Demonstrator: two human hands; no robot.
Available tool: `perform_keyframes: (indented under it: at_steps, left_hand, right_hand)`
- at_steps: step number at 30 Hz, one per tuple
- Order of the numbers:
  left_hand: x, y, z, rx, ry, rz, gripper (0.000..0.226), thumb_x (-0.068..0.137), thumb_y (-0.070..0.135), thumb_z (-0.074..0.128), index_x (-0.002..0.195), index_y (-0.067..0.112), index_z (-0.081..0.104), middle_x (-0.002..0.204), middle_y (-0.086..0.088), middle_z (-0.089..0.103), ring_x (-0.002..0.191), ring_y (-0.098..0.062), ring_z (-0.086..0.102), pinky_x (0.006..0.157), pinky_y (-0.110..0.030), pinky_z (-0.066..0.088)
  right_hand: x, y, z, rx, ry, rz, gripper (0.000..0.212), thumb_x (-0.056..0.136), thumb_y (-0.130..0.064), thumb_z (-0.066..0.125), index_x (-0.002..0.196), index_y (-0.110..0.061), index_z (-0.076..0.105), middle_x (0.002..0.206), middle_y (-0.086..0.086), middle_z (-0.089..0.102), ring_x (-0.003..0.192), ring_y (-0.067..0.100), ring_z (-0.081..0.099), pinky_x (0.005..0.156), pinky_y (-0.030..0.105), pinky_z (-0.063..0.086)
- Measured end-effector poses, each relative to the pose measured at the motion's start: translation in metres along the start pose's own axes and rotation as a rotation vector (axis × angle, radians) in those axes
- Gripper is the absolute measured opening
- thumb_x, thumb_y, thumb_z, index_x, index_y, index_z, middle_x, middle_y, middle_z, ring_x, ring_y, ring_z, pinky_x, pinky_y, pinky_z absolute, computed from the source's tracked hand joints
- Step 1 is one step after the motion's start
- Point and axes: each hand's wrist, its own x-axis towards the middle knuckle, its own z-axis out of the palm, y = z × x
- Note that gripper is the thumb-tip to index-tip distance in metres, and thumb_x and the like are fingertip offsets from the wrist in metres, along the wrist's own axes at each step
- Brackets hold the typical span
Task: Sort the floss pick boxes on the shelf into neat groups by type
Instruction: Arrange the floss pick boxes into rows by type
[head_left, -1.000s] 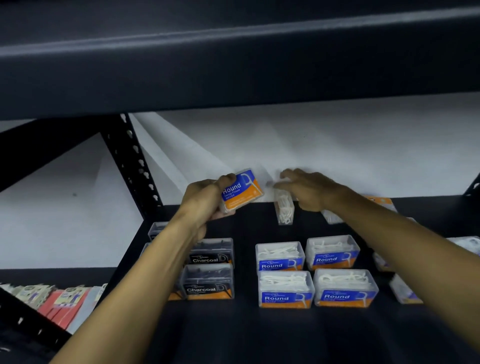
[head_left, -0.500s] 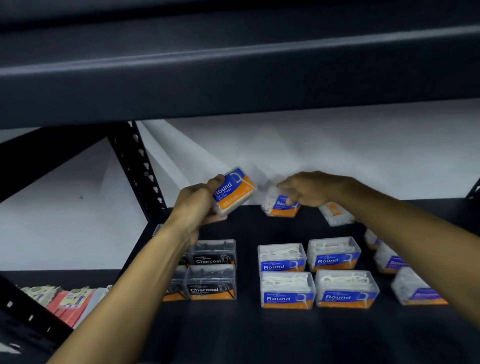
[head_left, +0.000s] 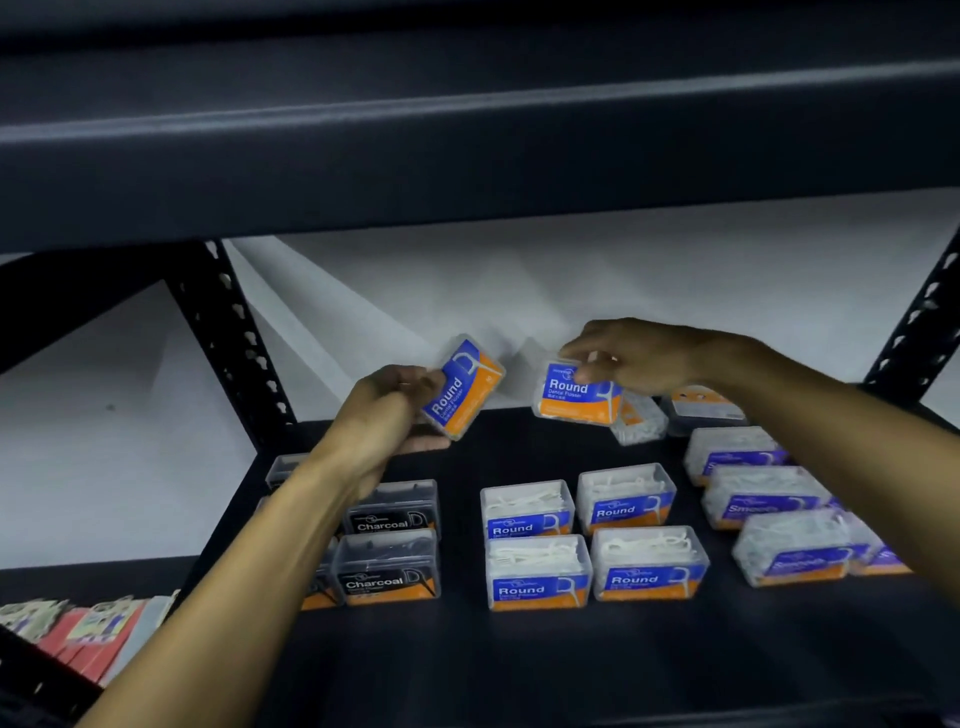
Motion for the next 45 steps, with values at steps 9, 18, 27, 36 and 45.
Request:
perform_keyframes:
  at_steps: [9, 18, 27, 36, 45]
  left_hand:
    - [0.012, -0.013, 0.03, 0.798, -0.146, 0.129, 0.022, 0.091, 0.022, 0.06, 0.113, 0.023, 0.06, 0.11, 0.002, 0.064, 0.094, -0.012, 0.06, 0.064, -0.02, 0.043]
    - [0.018, -0.031, 0.053, 0.823, -0.266, 0.057, 0.031, 0.095, 0.022, 0.062, 0.126, 0.02, 0.056, 0.119, 0.002, 0.063, 0.1, -0.01, 0.059, 0.077, -0.023, 0.048]
    - [0.025, -0.04, 0.056, 0.869, -0.284, 0.026, 0.029, 0.094, 0.024, 0.062, 0.122, 0.02, 0.057, 0.119, 0.002, 0.062, 0.099, -0.009, 0.059, 0.067, -0.019, 0.043]
    - [0.028, -0.045, 0.055, 0.871, -0.305, 0.014, 0.032, 0.094, 0.023, 0.062, 0.125, 0.022, 0.056, 0.117, 0.006, 0.059, 0.098, -0.007, 0.055, 0.065, -0.017, 0.04]
    - [0.03, -0.046, 0.054, 0.868, -0.321, 0.013, 0.033, 0.093, 0.025, 0.063, 0.125, 0.022, 0.055, 0.113, 0.007, 0.057, 0.098, -0.006, 0.054, 0.068, -0.019, 0.04]
  right_hand:
    - [-0.022, 0.022, 0.035, 0.004, 0.09, 0.088, 0.049, 0.093, -0.029, 0.057, 0.14, -0.025, 0.043, 0.132, 0.0, 0.049, 0.122, 0.018, 0.044, 0.101, 0.034, 0.039]
    - [-0.034, 0.018, 0.058, -0.031, 0.067, 0.113, 0.046, 0.093, -0.031, 0.055, 0.138, -0.03, 0.044, 0.135, 0.002, 0.048, 0.121, 0.02, 0.047, 0.096, 0.036, 0.043]
    - [-0.038, 0.015, 0.061, -0.035, 0.068, 0.102, 0.036, 0.091, -0.029, 0.056, 0.127, -0.033, 0.055, 0.122, 0.003, 0.055, 0.116, 0.021, 0.048, 0.096, 0.042, 0.042]
    - [-0.035, 0.006, 0.065, -0.067, -0.009, 0.117, 0.039, 0.093, -0.027, 0.052, 0.132, -0.032, 0.053, 0.121, 0.003, 0.053, 0.112, 0.022, 0.051, 0.089, 0.041, 0.045]
    - [-0.034, 0.004, 0.067, -0.057, -0.02, 0.138, 0.036, 0.092, -0.03, 0.056, 0.128, -0.031, 0.057, 0.116, 0.002, 0.057, 0.106, 0.02, 0.056, 0.087, 0.043, 0.049]
